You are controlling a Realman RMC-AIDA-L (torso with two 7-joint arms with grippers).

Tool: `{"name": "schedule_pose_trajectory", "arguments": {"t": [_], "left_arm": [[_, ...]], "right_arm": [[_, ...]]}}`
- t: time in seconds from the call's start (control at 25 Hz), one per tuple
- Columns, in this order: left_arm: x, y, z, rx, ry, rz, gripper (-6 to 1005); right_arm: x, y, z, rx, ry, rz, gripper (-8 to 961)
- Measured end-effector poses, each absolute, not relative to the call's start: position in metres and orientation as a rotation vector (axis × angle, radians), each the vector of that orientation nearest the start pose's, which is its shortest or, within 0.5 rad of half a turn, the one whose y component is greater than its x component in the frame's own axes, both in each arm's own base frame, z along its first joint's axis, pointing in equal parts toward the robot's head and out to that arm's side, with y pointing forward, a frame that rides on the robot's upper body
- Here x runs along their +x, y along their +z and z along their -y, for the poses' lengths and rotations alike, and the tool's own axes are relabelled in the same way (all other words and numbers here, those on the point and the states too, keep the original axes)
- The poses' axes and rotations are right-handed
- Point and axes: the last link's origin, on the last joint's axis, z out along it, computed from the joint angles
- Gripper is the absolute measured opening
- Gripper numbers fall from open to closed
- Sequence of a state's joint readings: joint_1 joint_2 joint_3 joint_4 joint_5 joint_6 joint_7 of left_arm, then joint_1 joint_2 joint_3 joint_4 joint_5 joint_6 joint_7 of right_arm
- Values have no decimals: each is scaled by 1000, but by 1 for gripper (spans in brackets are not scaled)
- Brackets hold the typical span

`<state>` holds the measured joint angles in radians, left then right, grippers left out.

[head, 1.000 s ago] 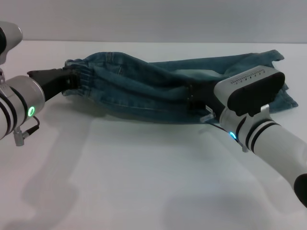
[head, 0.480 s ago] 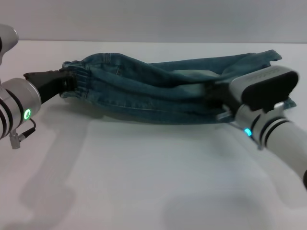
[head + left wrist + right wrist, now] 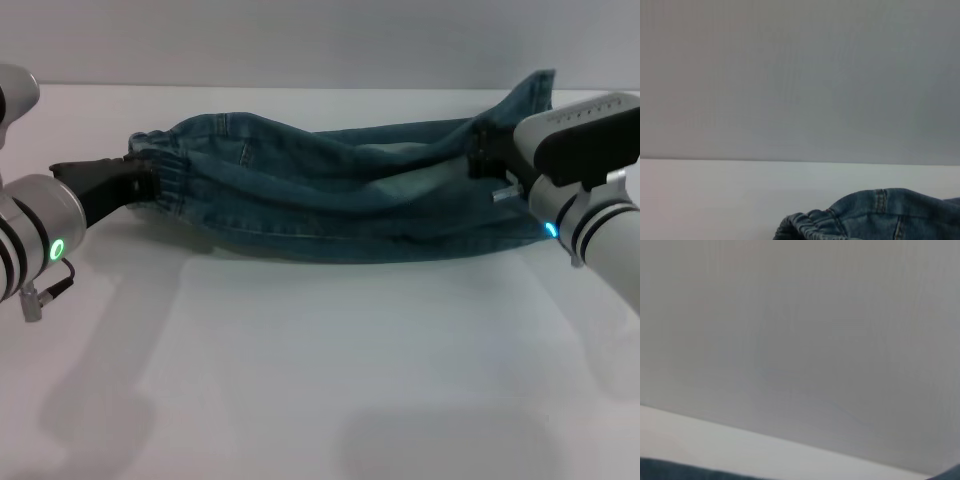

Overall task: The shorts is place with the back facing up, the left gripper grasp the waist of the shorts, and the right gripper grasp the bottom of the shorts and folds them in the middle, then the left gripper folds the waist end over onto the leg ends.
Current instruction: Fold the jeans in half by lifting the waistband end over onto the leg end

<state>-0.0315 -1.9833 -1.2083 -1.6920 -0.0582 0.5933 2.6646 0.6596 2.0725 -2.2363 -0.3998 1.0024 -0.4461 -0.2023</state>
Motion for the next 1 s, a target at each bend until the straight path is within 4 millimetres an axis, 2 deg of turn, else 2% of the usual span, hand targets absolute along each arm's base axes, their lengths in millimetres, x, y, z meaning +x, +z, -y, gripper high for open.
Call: {"name": "schedule_pose_trajectory", "arguments": {"t": [0.24,0.44,0.6,0.72,1.0], "left_arm": [[-214,8,-318,-1813,-283,1074,13],[-211,5,-318,-1824,-286,1071,13],[-209,4,-319,-1829,-290,1067,13],[-206,4,-320,-1832,-297,1064,13],[-195,8,-319,-1836,-338,1048,13]], "right_arm": [[263,-76,-412,-1884,334,-654,6],[260,-95,-385,-1934,374,-671,7],[249,-105,-375,-1975,411,-667,8],[245,-105,-377,-1981,419,-658,8],[239,-96,-397,-1968,425,-655,10]]}}
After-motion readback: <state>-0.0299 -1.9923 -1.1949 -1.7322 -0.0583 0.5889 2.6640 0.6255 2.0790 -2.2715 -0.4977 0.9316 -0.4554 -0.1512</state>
